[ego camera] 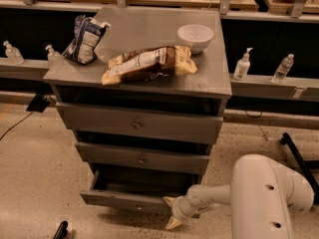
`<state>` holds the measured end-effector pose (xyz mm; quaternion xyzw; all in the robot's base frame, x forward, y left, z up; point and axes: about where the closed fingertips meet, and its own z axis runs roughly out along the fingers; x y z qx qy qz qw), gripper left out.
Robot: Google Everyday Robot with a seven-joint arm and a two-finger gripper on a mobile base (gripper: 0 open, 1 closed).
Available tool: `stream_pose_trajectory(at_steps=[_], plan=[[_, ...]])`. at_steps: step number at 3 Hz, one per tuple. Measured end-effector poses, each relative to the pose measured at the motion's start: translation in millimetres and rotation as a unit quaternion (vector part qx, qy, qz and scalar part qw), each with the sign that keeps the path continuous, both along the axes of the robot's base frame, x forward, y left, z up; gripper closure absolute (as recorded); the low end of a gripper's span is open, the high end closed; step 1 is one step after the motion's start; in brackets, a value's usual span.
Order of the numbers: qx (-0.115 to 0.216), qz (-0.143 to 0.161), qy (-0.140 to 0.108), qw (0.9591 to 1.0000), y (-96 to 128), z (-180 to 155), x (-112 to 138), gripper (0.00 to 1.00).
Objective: Open bottom drawer
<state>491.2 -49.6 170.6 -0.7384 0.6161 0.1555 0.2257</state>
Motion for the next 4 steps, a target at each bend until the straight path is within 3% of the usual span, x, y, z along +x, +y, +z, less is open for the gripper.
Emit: stream_pose_trajectory(at_steps=[1, 2, 3, 4], plan=[[0.000, 0.003, -0.002, 1.0000, 1.0, 2.7, -0.7, 0.38], [-0.002, 0.008, -0.024, 0.9997, 1.6, 17.7, -1.1, 0.22], [-0.003, 0.014, -0.051, 0.9986, 2.7, 36.0, -0.3, 0.01], [-0.012, 0.033, -0.108, 0.9935, 7.2, 69.7, 12.8, 0.00]])
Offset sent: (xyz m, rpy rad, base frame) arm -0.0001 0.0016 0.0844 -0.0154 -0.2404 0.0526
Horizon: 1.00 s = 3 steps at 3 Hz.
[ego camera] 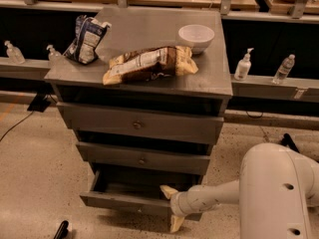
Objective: Open bottom drawer
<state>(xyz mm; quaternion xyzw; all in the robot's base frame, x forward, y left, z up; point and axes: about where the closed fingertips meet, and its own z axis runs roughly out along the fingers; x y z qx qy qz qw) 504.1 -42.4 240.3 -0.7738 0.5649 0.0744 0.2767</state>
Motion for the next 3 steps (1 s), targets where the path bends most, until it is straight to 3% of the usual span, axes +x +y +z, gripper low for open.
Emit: stream_pose_trajectory(at_steps=[1, 2, 3], plan=[[0.000, 0.002, -0.032, 0.9995, -0.7, 14.7, 14.8, 0.00], [-0.002, -0.020, -0.044, 0.9988, -12.2, 10.9, 33.4, 0.17], [0.006, -0.033, -0.055, 0.9979, -18.0, 11.3, 45.9, 0.41]])
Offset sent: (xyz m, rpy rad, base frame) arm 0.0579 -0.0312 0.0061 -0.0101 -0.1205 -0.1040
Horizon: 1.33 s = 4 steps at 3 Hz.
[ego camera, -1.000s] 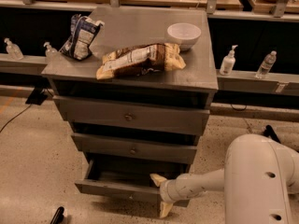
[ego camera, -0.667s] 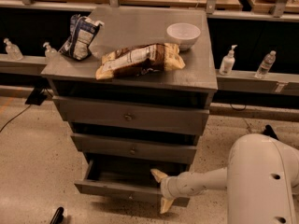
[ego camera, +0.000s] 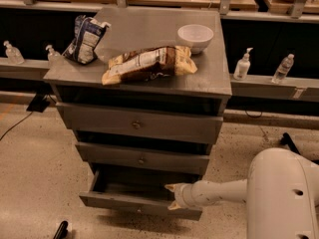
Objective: Open bottom drawer
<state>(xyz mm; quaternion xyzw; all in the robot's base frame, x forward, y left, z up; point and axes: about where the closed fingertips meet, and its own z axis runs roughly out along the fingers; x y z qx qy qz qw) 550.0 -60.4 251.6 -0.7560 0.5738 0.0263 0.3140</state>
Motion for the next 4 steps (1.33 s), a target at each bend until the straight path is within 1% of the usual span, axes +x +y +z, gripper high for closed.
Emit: stream_pose_trajectory(at_steps=[1, 2, 3, 4], plan=[[0.027, -0.004, -0.009, 0.9996, -1.4, 6.5, 9.0, 0.65], [0.061, -0.025, 0.000, 0.9978, -5.0, 4.9, 20.0, 0.88], [0.084, -0.069, 0.020, 0.9939, -10.4, -10.7, 34.1, 1.00], [0.112, -0.122, 0.036, 0.9855, -16.5, -24.7, 41.2, 1.00]])
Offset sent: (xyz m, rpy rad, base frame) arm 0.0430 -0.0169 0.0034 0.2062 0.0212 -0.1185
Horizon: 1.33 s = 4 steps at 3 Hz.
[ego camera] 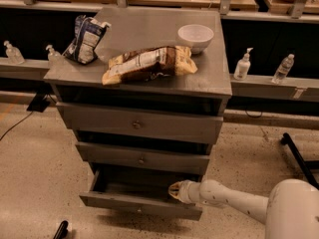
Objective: Open bottom drawer
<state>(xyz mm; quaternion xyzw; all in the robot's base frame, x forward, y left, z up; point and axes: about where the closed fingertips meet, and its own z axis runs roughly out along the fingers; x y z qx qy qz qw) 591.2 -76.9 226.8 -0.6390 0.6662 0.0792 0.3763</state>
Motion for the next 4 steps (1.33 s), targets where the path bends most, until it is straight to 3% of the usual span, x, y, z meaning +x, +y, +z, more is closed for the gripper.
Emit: stream_pose_trajectory(at_steps=[2, 3, 4], plan=[[0.024, -0.011, 0.011, 0.9996, -2.4, -2.4, 1.7, 1.00], [0.089, -0.028, 0.035, 0.9950, -6.2, -2.7, 11.7, 1.00], [0.146, -0.022, 0.068, 0.9867, -3.7, -0.3, 19.4, 1.00]])
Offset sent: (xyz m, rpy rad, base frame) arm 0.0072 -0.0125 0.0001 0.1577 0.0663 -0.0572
